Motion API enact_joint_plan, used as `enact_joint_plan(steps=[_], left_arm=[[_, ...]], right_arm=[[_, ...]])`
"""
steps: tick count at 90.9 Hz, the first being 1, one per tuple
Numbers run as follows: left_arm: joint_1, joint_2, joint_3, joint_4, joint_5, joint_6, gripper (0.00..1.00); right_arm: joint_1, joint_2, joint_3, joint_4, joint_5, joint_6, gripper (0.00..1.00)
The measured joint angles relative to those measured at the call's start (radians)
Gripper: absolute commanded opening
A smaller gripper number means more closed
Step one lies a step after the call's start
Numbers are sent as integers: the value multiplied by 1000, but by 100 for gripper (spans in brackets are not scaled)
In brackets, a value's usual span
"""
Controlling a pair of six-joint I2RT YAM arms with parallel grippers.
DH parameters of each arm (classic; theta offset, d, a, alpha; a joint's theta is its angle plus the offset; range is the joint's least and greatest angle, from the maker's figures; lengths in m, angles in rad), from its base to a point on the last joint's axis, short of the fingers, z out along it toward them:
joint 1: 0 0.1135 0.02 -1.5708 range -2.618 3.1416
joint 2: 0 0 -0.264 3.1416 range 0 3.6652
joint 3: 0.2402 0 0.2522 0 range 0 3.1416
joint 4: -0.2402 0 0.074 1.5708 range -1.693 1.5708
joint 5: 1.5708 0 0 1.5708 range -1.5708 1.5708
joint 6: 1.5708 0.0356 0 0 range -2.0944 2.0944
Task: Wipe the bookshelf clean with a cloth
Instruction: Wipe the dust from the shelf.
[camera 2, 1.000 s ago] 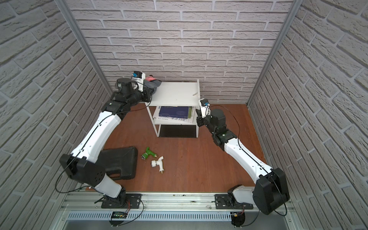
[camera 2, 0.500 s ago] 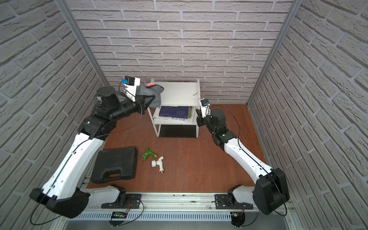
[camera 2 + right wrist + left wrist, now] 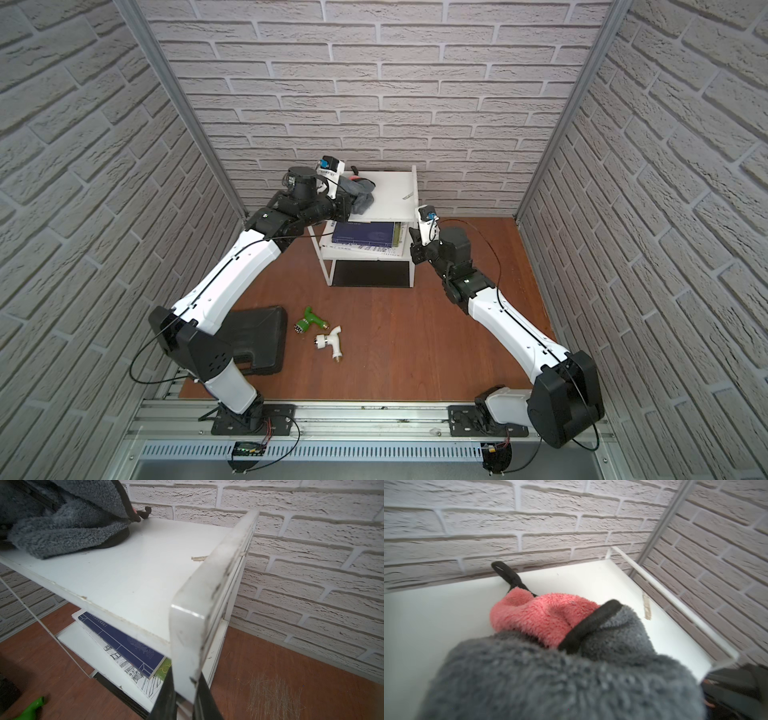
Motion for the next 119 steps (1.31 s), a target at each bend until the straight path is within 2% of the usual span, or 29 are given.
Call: enact_joint_plan(steps=[10,18,32,45,58,68,75,82,88,102,119], left_arm=[[-8,12,16,-12,-185,-1,0],[-3,83,107,-28,-309,-5,0],[8,278,318,-6,-410,-11,0],[-8,375,434,21,-331,-10,0],[-93,399,441,68,-231,2,0],[-131,445,496,86,-206,19,0],[-112,516,609,62,-238,32,0],[-58,605,747,27,-292,43,0],[-3,645,807,19,-321,42,0],[66,606,749,18,-279,35,0],[17,479,613,16,-167,46,0]], right_arm=[[0,0,2,-3,1,0,3],[1,1,1,-2,5,0,3],[1,3,2,0,7,-1,3],[1,4,1,2,0,-9,3],[1,9,2,9,-3,-12,3],[1,13,5,10,-8,-12,3],[1,17,7,13,-11,-15,3],[1,19,11,11,-12,-15,3],[1,20,11,11,-12,-15,3],[1,20,11,11,-4,-14,3],[1,25,13,16,5,-8,3]])
